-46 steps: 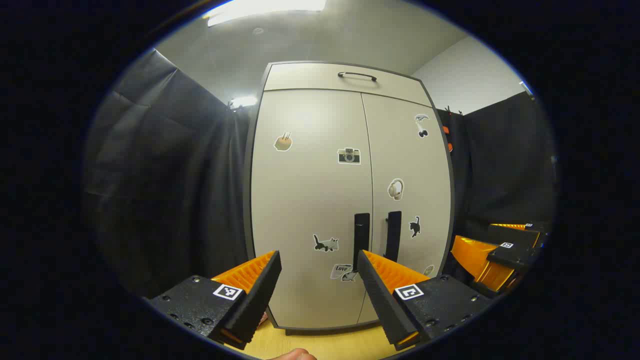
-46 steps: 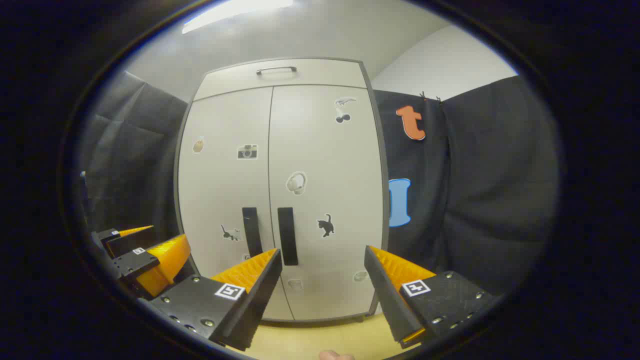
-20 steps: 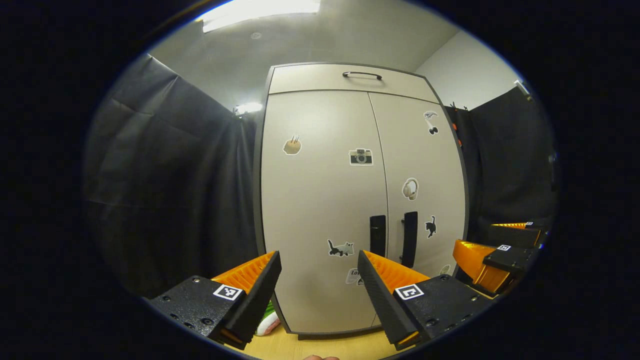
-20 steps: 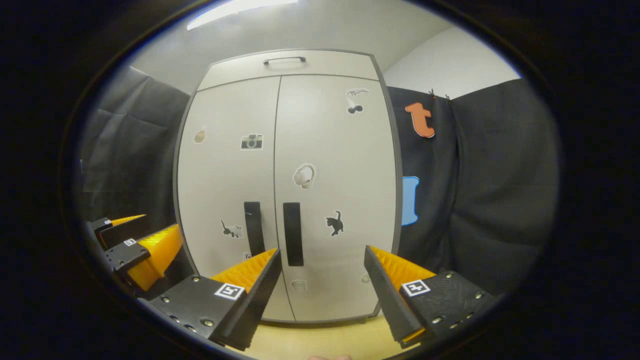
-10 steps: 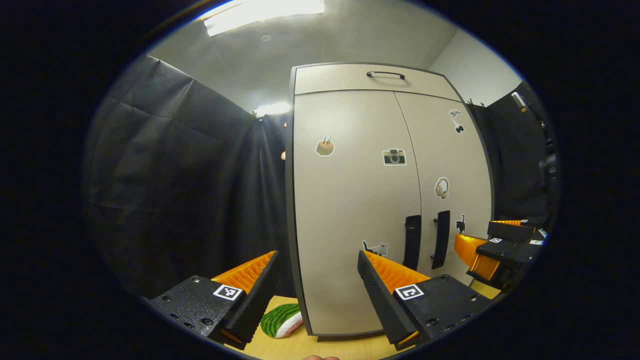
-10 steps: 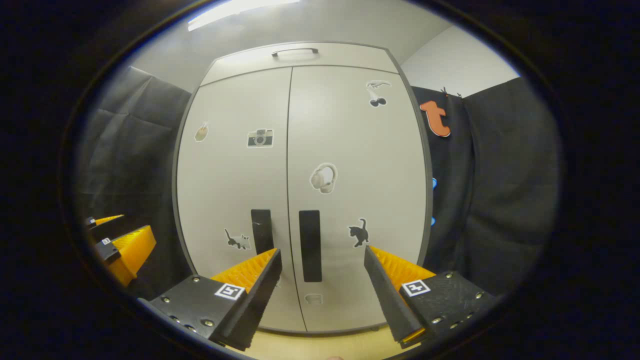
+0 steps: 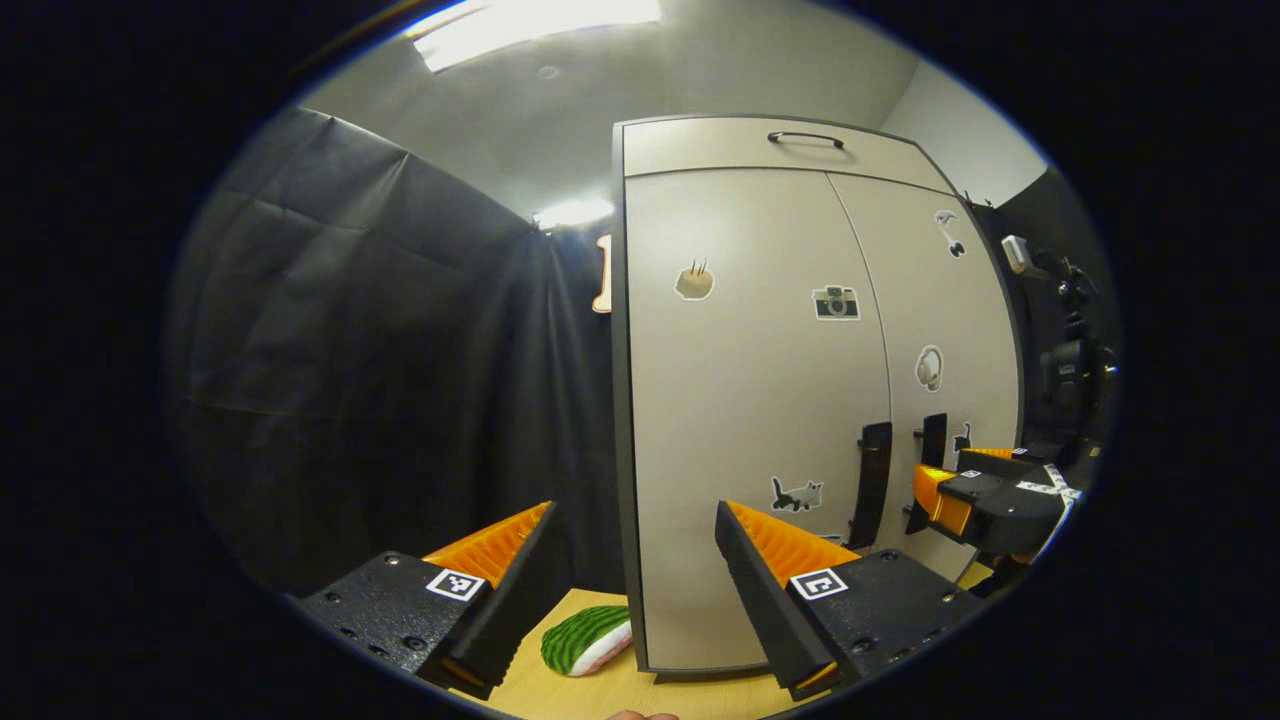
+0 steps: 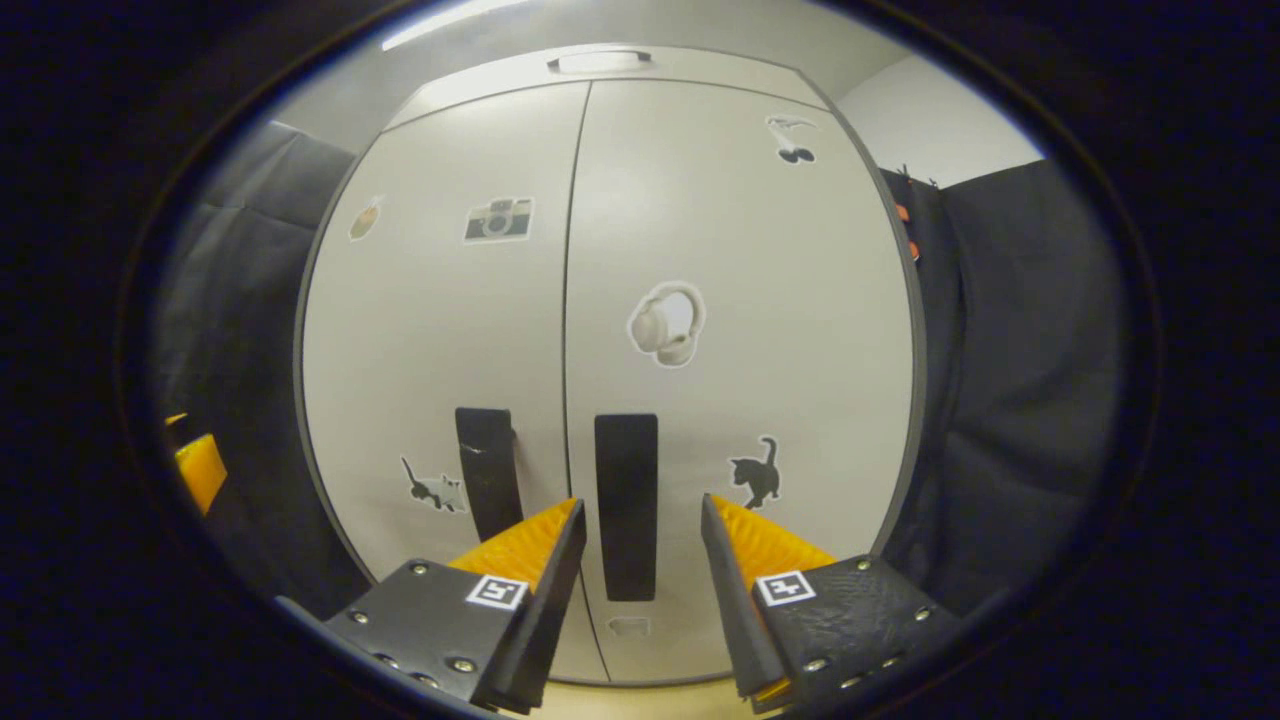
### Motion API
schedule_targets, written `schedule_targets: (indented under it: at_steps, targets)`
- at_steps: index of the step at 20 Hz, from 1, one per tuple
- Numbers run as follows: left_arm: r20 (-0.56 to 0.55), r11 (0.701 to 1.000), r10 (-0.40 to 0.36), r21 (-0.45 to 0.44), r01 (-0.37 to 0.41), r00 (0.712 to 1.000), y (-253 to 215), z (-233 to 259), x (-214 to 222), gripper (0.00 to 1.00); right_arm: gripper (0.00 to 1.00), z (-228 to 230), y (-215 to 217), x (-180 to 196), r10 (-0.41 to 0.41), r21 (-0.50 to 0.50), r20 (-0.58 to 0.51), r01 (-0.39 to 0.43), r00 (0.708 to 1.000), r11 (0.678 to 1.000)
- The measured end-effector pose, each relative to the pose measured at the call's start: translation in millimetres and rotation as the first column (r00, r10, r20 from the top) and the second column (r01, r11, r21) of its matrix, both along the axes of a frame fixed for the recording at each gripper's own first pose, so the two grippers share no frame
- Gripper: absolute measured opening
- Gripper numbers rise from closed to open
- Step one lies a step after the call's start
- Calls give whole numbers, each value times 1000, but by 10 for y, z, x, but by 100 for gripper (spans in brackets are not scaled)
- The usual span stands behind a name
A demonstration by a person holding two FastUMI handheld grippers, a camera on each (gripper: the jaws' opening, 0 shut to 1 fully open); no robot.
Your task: Open the right door of the double-door shoe cabinet with the right hand, and open the left door with the left hand.
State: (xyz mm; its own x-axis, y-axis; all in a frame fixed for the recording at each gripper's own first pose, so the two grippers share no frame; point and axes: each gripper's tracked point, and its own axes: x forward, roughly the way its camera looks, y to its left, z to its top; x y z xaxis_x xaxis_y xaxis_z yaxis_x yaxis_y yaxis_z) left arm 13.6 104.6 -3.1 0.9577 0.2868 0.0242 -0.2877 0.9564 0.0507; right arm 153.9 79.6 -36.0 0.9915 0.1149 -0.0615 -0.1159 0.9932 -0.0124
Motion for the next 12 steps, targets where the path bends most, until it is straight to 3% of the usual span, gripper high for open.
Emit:
schedule_targets:
  at_steps: [4, 5, 8, 9, 10, 12]
  targets:
    - [-7, 1000, 23, -17, -23, 1000, 70, -58, -12, 95, 69, -81, 17, 116, -3, -13, -12, 3, 1000, 1000]
    - [-10, 999, 29, -21, -29, 1000, 87, -69, -16, 95, 46, -77, 34, 172, -6, -13, -5, 6, 1000, 1000]
    - [-22, 998, 45, -37, -46, 999, 139, -119, -36, 95, 46, -94, 93, 158, 9, -49, 0, -9, 1000, 999]
    - [-26, 998, 50, -41, -51, 998, 160, -135, -51, 95, 38, -56, 70, 11, -13, -34, 5, 13, 1000, 999]
    - [-28, 997, 56, -43, -57, 998, 180, -144, -68, 95, 31, -84, 73, 155, -23, -34, -6, 23, 1000, 999]
    - [-34, 997, 67, -42, -69, 997, 223, -152, -106, 95, 31, -92, 78, 167, -33, -39, -9, 33, 999, 999]
